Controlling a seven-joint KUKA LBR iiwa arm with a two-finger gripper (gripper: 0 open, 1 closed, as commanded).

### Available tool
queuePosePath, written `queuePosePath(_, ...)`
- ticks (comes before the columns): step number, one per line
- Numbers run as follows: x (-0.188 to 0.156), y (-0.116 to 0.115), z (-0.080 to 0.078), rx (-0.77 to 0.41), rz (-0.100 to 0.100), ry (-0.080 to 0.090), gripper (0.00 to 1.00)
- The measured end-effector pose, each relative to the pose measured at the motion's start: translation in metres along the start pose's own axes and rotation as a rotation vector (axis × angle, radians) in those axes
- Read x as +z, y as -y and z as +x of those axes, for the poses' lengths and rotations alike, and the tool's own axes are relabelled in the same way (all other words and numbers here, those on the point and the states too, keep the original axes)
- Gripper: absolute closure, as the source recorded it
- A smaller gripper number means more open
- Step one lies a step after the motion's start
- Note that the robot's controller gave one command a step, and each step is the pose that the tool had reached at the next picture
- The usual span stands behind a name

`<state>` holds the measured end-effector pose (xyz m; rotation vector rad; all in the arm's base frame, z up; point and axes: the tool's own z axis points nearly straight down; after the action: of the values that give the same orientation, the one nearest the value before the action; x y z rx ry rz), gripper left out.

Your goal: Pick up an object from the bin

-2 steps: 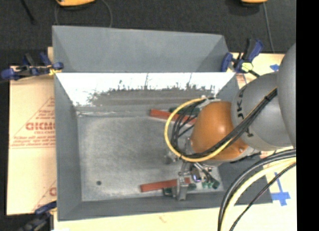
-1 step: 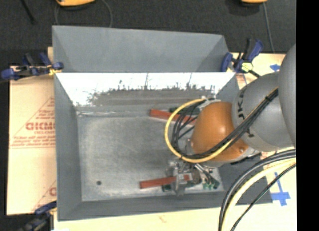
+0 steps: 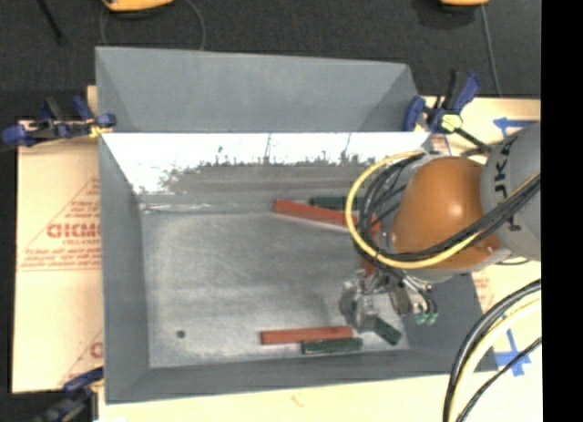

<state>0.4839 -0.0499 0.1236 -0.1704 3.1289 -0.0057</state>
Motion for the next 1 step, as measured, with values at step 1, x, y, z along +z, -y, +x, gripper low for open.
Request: queuePosePath(1,0.0026,-0.0025,0.0011,-0.004,-0.002,-0.006,0.00)
